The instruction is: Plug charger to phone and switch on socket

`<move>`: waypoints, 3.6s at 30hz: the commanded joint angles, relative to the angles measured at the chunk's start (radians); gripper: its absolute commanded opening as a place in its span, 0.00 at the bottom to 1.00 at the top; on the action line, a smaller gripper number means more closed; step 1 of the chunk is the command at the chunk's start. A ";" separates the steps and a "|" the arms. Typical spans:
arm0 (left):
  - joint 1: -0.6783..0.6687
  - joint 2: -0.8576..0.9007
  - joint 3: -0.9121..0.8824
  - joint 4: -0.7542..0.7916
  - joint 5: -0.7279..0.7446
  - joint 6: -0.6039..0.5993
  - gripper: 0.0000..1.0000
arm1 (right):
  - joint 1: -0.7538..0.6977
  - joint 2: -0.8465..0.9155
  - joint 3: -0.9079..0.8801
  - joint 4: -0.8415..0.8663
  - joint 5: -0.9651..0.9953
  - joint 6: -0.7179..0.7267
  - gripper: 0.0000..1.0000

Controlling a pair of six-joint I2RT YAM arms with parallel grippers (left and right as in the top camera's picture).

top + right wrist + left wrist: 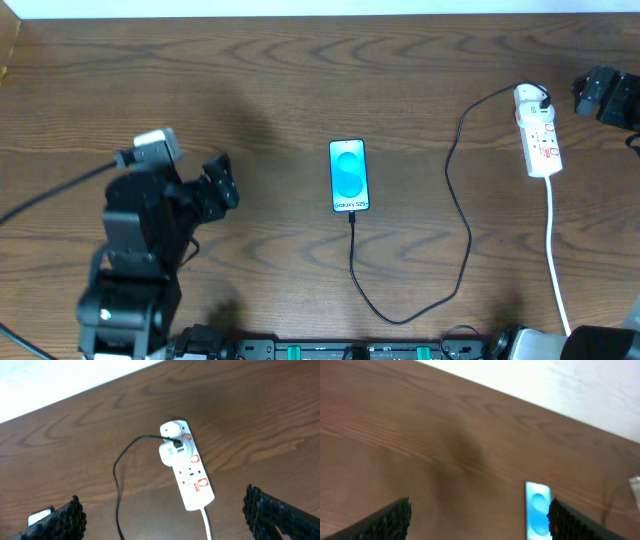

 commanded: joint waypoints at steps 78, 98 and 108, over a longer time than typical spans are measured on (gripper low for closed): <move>0.169 -0.765 -0.975 0.600 -0.002 0.346 0.87 | -0.004 -0.003 0.011 0.001 0.000 0.007 0.99; 0.169 -0.765 -0.975 0.600 -0.002 0.346 0.87 | 0.021 -0.150 -0.307 0.291 -0.001 0.007 0.99; 0.169 -0.765 -0.975 0.600 -0.002 0.346 0.87 | 0.080 -0.479 -0.823 0.748 -0.001 0.008 0.99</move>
